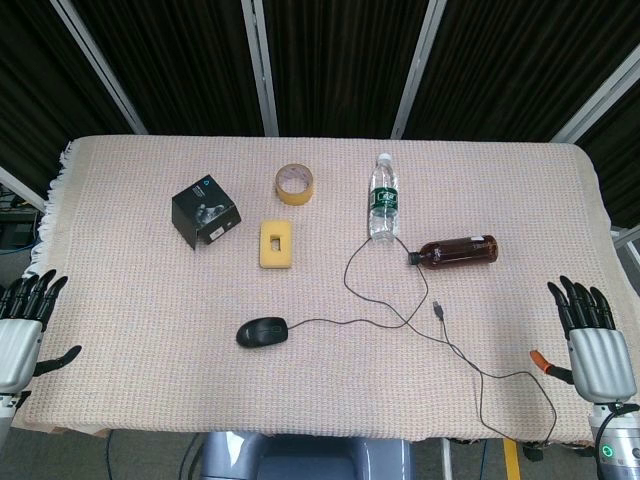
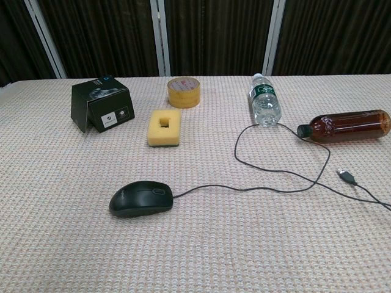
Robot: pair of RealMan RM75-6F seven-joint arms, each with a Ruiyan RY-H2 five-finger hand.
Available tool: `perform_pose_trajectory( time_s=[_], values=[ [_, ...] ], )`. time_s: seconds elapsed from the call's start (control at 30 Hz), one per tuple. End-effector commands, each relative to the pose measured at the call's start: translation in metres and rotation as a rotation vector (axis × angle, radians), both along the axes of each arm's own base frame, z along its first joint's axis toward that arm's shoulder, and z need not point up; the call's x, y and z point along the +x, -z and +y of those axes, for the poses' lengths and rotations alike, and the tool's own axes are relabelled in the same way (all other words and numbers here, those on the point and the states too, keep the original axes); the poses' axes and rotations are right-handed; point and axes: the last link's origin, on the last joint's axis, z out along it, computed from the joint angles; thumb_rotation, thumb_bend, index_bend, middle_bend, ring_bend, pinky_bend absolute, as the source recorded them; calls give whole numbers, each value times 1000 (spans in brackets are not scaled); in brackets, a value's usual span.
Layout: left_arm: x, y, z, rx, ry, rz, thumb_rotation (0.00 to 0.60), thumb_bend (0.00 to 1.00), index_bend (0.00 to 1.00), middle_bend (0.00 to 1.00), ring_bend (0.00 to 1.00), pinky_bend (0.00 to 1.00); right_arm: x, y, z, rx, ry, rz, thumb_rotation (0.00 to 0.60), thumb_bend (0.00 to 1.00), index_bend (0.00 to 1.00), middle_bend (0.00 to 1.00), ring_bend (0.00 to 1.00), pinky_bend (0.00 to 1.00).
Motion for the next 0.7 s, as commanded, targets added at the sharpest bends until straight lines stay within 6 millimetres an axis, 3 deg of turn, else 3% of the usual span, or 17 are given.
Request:
perform_pose_trajectory(
  time_s=[0.03,0.33,0.7],
  values=[
    [0,0,0,-2,-3,-1,600,135,39,0,0,0,0,0,0,0,4,-1,600,102,38,0,0,0],
    [1,-1,0,-3,-3,-6,600,135,39,0,0,0,1,-1,2,-4,0,-9,600,103,62,0,0,0],
    [-1,1,2,-11,-21,-14,600,136,39,0,0,0,3,2,1,9,-1,-31,600,104,184,0,0,0]
  ],
)
